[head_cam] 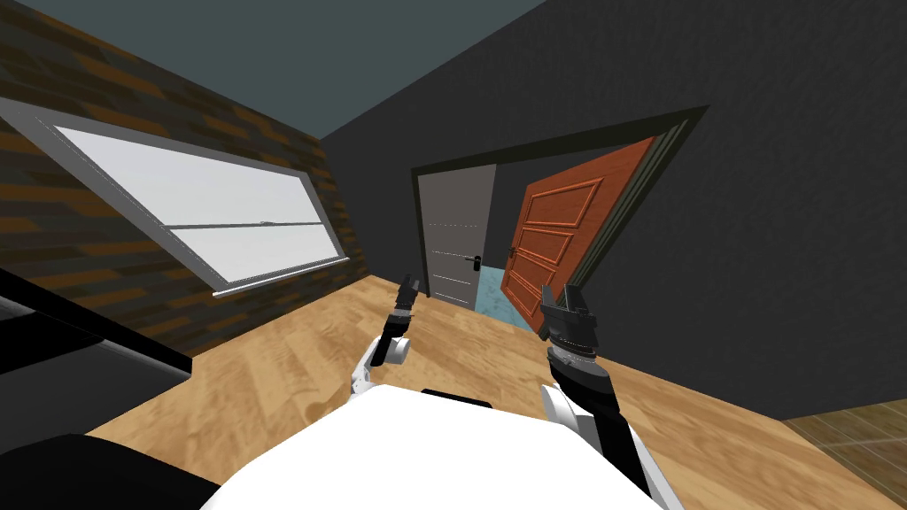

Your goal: Push the door open

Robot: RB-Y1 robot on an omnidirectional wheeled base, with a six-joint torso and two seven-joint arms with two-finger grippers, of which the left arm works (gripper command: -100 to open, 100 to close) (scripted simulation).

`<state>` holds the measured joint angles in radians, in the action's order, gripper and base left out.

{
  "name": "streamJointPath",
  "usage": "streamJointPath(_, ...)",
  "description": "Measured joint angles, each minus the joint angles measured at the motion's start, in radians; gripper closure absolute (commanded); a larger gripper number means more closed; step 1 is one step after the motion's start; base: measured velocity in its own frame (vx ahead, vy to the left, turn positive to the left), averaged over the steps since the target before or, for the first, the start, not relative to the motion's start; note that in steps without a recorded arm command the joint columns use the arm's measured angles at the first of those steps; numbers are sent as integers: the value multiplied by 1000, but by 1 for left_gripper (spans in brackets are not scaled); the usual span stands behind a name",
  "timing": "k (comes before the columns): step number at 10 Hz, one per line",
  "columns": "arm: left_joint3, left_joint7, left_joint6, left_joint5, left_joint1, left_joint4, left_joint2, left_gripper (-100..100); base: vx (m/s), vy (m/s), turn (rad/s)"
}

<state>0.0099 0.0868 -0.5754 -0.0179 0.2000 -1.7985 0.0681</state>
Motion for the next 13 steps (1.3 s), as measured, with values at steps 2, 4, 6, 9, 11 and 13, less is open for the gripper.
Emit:
streamJointPath(2,1,1,6,-4,-30,43,3,-100,72,-35,-19)
streamJointPath(4,6,7,4,-4,-53,87,10,-100,66,-23,-20)
streamJointPath(6,6,11,11,-8,-82,131,13,-100,82,-49,-22)
streamJointPath(9,11,13,12,-13,-136,219,14,-100,81,-39,-26)
streamJointPath(11,13,15,18,-18,-177,279,15,-100,110,-56,-33)
streamJointPath(13,16,21,18,-21,-217,345,21,-100,84,-41,-15)
